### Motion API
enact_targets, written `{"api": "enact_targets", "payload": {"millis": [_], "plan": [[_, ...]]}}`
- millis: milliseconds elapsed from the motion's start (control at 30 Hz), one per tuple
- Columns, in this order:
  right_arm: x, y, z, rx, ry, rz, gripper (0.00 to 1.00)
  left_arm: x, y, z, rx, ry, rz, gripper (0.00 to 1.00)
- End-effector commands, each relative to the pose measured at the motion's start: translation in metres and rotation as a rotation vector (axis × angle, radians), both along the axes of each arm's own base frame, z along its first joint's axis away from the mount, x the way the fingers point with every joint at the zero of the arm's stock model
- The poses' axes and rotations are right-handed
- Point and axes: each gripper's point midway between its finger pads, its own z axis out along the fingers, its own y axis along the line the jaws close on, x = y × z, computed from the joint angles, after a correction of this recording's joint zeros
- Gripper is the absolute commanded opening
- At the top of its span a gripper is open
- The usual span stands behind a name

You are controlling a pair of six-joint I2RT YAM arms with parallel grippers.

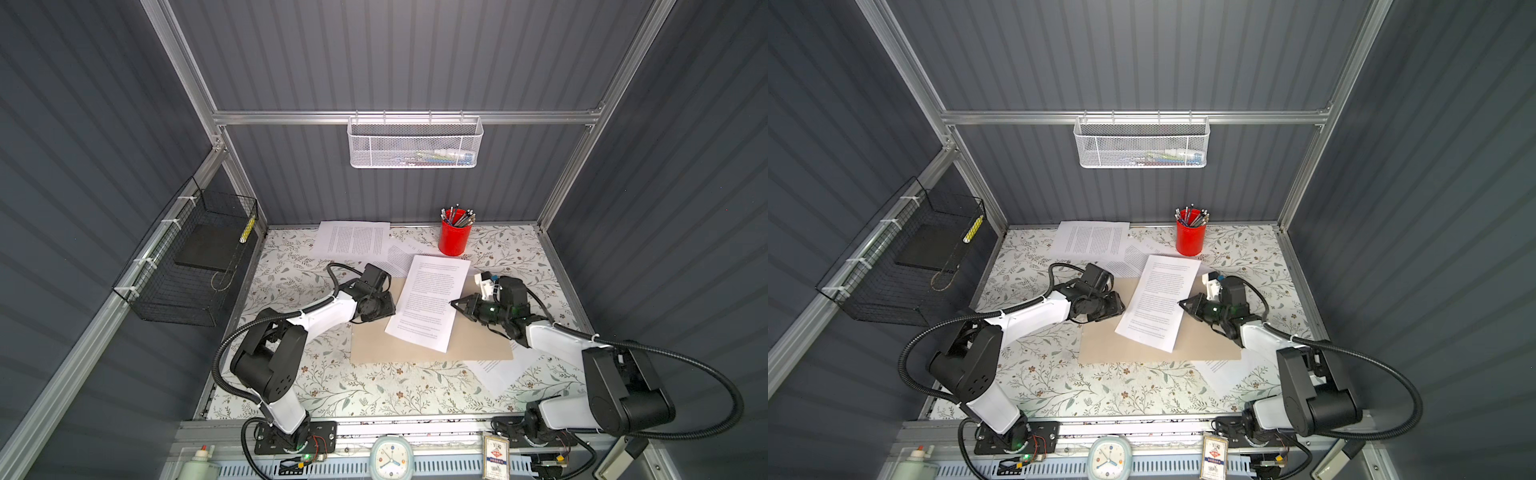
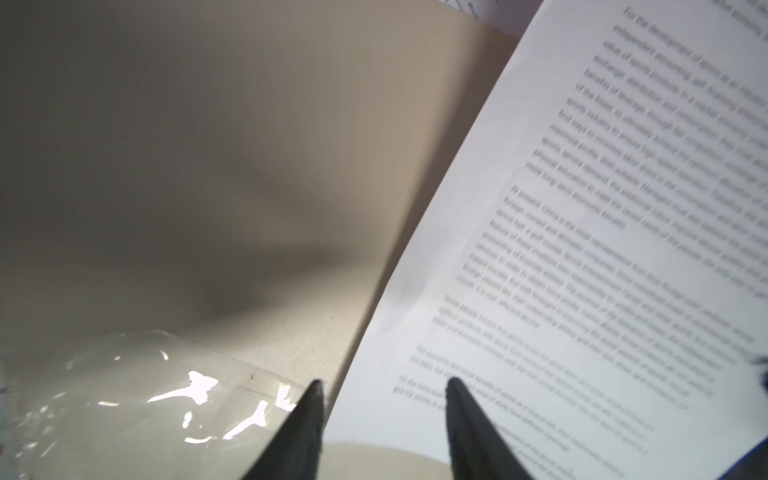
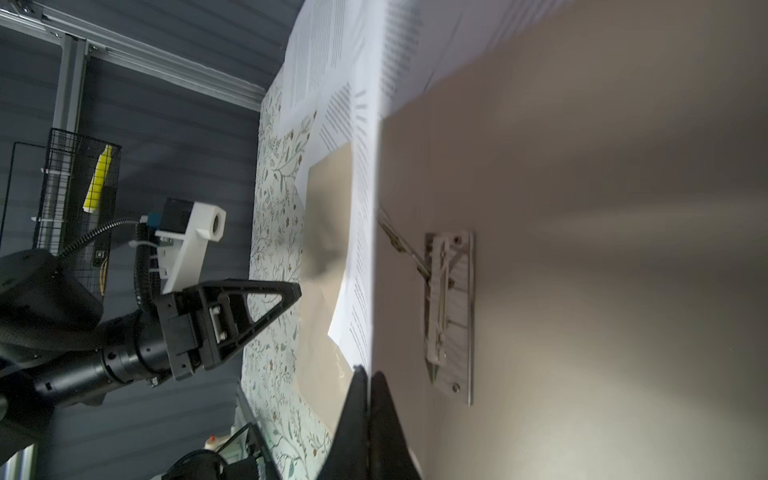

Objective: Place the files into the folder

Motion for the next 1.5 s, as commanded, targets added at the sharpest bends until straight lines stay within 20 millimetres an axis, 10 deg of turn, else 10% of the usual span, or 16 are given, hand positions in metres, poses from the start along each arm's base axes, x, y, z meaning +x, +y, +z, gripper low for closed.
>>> {"api": "enact_targets", "payload": {"millis": [0, 333, 567, 1467], "plan": [[-0.012, -0.015, -0.006, -0.181, 0.103, 0.081, 0.00, 0.003, 0.013, 0.022, 0.011, -0.059, -0.014, 0.97], [-0.012, -0.039, -0.004, -0.436, 0.108, 0.266, 0.00, -0.011, 0.033, 0.068, 0.020, -0.152, -0.088, 1.00], [-0.010, -0.093, -0.035, -0.748, 0.282, 0.296, 0.00, -0.028, 0.048, 0.089, 0.056, -0.215, -0.125, 1.00], [-0.006, -0.136, -0.068, -0.872, 0.419, 0.208, 0.00, -0.036, 0.049, 0.083, 0.052, -0.211, -0.151, 1.00]]}}
